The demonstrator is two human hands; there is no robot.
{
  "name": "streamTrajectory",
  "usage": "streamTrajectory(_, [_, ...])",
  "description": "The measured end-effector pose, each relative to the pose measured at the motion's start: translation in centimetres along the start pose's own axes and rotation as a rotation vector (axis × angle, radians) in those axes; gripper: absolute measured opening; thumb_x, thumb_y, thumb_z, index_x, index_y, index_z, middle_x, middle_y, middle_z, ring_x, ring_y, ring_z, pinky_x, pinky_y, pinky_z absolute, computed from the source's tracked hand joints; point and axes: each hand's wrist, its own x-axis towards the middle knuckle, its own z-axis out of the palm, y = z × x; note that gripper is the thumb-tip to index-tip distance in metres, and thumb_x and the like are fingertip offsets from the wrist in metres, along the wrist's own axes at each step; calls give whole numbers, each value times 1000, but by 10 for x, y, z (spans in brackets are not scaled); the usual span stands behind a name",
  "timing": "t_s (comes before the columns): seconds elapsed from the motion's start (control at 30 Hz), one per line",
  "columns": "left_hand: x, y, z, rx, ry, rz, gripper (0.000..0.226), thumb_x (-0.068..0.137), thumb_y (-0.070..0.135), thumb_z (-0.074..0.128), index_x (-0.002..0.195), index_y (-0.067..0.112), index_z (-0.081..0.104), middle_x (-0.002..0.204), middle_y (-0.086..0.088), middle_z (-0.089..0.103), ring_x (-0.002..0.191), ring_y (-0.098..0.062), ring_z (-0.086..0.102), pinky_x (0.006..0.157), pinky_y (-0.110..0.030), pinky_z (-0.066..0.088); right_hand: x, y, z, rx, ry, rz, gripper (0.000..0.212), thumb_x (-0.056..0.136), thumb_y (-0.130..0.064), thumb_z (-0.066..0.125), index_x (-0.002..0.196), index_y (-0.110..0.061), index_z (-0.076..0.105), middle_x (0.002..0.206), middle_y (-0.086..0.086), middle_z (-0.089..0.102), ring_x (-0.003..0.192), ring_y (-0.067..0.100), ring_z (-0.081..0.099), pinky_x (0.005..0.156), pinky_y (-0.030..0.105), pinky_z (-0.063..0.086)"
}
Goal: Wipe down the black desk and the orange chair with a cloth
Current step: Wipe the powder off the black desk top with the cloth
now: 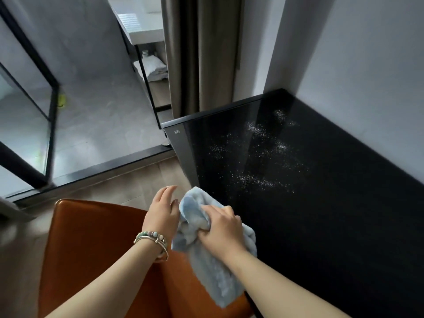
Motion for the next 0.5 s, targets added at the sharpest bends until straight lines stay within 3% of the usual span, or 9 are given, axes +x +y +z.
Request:
streamTrajectory(0.13, [0, 0, -3, 28, -1, 21, 42, 95, 13, 41, 138, 13, 40, 145, -3, 35, 131, -19, 36, 102, -27, 29, 9, 15, -30, -44, 190, 62, 38, 76, -29, 58, 113, -24, 57, 108, -8, 62, 108, 20, 43, 87, 34, 30])
streamTrajectory(0.27, [-3, 10, 10, 78, -59, 68, 43, 97, 20, 39, 140, 19, 36, 147, 3, 33, 129, -17, 39, 101, -31, 36, 7, 52, -59, -181, 257, 226, 42, 79, -33, 54, 120, -25, 53, 119, -7, 57, 111, 20, 42, 91, 38, 31])
streamTrajectory(0.33, [-5, 18, 20, 108, -85, 110, 44, 97, 22, 39, 140, 22, 35, 146, 6, 32, 125, -16, 43, 98, -31, 41, -4, 67, -59, -253, 175, 323, 39, 80, -41, 49, 117, -29, 50, 125, -10, 51, 114, 19, 38, 91, 39, 30])
streamTrajectory(0.4, [-8, 25, 32, 123, -111, 158, 44, 96, 22, 40, 139, 24, 35, 145, 8, 33, 121, -15, 47, 91, -24, 40, -22, 77, -43, -298, 26, 342, 52, 78, -58, 44, 126, -39, 39, 140, -13, 34, 124, 18, 27, 94, 43, 24])
streamTrajectory(0.5, [-13, 33, 51, 143, -151, 221, 44, 95, 23, 41, 139, 23, 36, 144, 8, 33, 117, -14, 49, 87, -22, 40, -44, 82, -19, -359, -75, 233, 72, 69, -77, 33, 133, -50, 19, 154, -15, 8, 136, 21, 6, 101, 55, 1])
